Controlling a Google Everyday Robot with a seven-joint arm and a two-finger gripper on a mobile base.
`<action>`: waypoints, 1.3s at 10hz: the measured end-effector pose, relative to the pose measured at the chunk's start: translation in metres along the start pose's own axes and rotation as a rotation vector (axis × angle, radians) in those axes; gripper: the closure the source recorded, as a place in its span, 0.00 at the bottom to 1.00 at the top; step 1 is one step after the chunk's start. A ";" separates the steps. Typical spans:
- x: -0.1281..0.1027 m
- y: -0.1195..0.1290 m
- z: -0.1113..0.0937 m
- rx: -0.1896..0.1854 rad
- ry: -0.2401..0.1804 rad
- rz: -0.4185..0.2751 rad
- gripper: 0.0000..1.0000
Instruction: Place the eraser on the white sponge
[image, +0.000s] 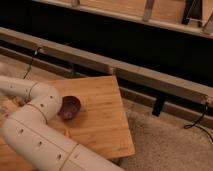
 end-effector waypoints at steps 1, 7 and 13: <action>-0.001 0.001 -0.001 0.003 0.001 0.013 1.00; 0.004 -0.009 0.003 0.001 0.028 0.081 0.83; -0.001 -0.014 0.001 -0.021 0.007 0.123 0.26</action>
